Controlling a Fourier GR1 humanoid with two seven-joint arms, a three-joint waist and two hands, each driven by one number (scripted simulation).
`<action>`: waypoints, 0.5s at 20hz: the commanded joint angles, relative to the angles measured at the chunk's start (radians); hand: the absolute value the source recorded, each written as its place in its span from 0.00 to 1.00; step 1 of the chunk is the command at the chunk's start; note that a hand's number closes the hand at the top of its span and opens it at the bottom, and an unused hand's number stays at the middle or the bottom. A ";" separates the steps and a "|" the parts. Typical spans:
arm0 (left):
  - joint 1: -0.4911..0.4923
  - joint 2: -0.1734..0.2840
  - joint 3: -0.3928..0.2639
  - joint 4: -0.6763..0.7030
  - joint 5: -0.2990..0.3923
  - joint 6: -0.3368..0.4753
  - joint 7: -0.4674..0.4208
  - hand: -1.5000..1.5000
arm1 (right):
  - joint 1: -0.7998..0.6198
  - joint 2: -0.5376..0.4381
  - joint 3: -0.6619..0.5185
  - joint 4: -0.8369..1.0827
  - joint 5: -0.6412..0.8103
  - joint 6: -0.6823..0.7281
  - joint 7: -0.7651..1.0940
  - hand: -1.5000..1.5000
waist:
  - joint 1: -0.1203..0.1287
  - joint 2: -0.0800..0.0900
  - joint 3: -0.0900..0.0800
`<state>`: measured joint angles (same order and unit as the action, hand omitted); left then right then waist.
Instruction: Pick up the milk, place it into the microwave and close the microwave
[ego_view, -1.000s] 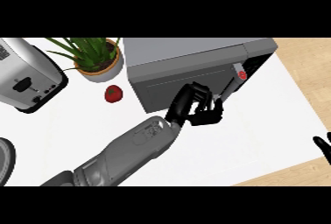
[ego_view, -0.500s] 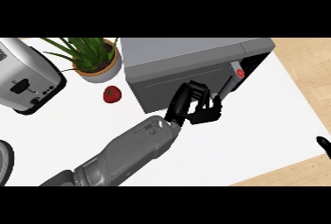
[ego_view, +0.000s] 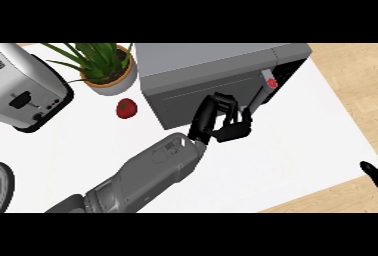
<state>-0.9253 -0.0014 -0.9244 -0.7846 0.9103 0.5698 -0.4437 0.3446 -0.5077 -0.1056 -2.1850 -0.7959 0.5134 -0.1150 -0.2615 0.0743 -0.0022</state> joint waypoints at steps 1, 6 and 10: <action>-0.064 0.001 0.085 0.106 0.022 0.028 -0.041 1.00 | -0.005 -0.017 0.004 -0.019 -0.015 0.010 0.012 0.00 | -0.003 0.011 -0.002; -0.064 0.001 0.076 0.105 0.049 0.044 -0.074 1.00 | -0.004 -0.023 0.006 -0.020 -0.030 0.016 0.018 0.00 | -0.011 0.010 -0.001; -0.077 0.001 0.081 0.115 0.072 0.044 -0.082 1.00 | -0.004 -0.038 -0.004 -0.034 -0.046 0.014 0.029 0.00 | -0.011 0.008 -0.001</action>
<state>-0.9245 -0.0012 -0.9357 -0.7779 0.9609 0.5938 -0.5079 0.3383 -0.5358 -0.1074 -2.2111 -0.8280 0.5251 -0.0948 -0.2709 0.0756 -0.0024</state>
